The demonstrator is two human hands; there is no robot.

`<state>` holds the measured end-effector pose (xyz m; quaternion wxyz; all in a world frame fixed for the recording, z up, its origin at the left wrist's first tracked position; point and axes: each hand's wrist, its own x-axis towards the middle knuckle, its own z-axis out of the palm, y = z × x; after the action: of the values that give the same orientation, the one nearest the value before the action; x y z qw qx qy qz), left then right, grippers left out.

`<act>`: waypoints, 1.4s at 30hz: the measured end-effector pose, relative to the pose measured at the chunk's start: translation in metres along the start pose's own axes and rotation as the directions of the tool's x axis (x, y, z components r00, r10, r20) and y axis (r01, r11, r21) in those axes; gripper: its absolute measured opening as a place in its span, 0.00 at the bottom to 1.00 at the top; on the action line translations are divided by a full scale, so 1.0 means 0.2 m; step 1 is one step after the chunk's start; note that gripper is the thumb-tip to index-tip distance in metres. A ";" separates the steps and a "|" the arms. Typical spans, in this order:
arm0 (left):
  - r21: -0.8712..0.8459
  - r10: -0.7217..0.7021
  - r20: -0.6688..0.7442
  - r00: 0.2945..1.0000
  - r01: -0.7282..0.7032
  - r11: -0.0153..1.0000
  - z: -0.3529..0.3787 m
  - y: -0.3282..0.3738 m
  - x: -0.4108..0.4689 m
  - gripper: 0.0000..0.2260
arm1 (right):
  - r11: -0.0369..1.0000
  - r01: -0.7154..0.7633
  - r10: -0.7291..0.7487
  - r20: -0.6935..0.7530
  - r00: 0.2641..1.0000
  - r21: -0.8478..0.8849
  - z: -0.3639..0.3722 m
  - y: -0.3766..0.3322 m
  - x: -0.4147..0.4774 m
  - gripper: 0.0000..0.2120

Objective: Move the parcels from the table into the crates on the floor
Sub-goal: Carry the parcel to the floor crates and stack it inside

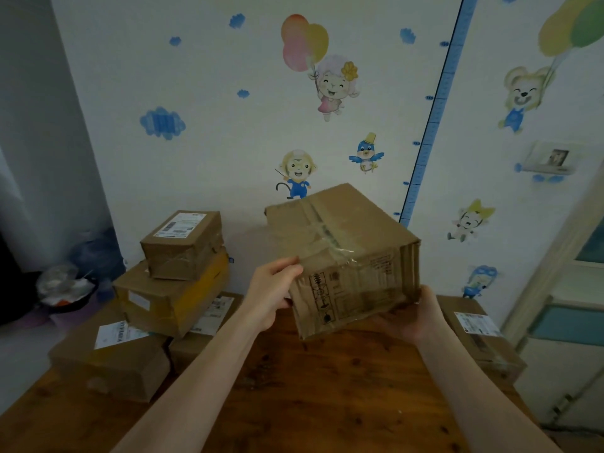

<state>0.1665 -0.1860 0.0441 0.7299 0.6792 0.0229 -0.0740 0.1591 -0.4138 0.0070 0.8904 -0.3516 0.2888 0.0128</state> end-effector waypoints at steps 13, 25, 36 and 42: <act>0.085 0.153 -0.122 0.981 -0.143 0.986 -0.13 -0.01 0.05 0.16 | 0.885 0.172 -0.200 -0.019 0.980 -0.434 0.01 -0.01 -0.01 0.21; 0.429 0.286 -0.020 0.958 -0.250 0.868 -0.11 -0.05 0.09 0.34 | 0.691 0.388 -0.289 0.258 0.922 -0.610 0.05 0.10 -0.02 0.30; 0.413 0.329 -0.025 0.944 -0.290 0.863 -0.14 -0.08 0.12 0.22 | 0.606 0.506 -0.380 0.336 0.862 -0.613 0.05 0.13 -0.03 0.31; 0.462 0.424 -0.144 0.894 -0.319 0.828 -0.11 -0.11 0.11 0.17 | 0.558 0.561 -0.475 0.320 0.820 -0.611 0.08 0.13 -0.02 0.29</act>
<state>0.1858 -0.1678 0.0177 0.5555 0.8170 -0.0394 0.1500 0.1573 -0.3832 0.0025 0.6762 -0.7202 0.0936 -0.1239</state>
